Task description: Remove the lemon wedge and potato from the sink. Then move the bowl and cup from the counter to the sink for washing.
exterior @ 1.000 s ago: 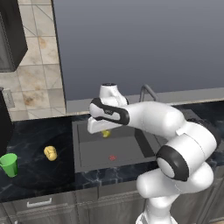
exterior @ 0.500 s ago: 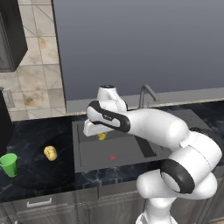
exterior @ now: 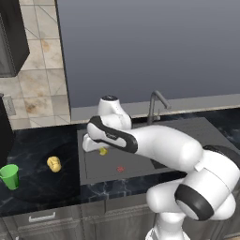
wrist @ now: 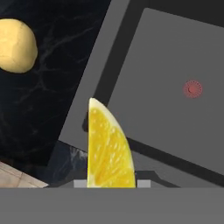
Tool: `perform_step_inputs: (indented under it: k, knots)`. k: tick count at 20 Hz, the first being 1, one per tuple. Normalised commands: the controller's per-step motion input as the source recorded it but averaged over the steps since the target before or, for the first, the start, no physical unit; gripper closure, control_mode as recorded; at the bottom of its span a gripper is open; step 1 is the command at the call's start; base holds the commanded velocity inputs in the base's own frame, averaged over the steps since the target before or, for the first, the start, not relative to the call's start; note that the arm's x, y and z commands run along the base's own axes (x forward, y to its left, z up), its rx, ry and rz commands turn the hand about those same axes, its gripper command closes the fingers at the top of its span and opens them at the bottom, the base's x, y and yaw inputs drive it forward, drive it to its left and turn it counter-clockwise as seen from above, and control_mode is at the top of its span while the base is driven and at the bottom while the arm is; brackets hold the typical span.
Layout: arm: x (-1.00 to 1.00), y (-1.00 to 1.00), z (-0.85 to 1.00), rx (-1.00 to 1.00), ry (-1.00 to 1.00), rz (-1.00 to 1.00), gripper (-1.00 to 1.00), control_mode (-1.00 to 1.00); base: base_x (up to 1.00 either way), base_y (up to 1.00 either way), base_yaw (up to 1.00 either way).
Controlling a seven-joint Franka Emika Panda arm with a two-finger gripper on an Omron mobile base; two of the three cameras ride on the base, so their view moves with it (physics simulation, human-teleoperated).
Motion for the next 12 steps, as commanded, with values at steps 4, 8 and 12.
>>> perform_step_inputs:
  k: [4,8,12]
  knots:
    - [-0.17,0.28,0.0,0.01,-0.02,0.0,1.0,-1.0,0.0,0.0,0.0]
    - [-0.17,0.29,0.0,0.02,0.0,0.0,1.0,-1.0,0.0,0.0,0.0]
    - [-0.15,0.29,0.0,0.0,-0.03,0.0,1.0,-1.0,0.0,0.0,0.0]
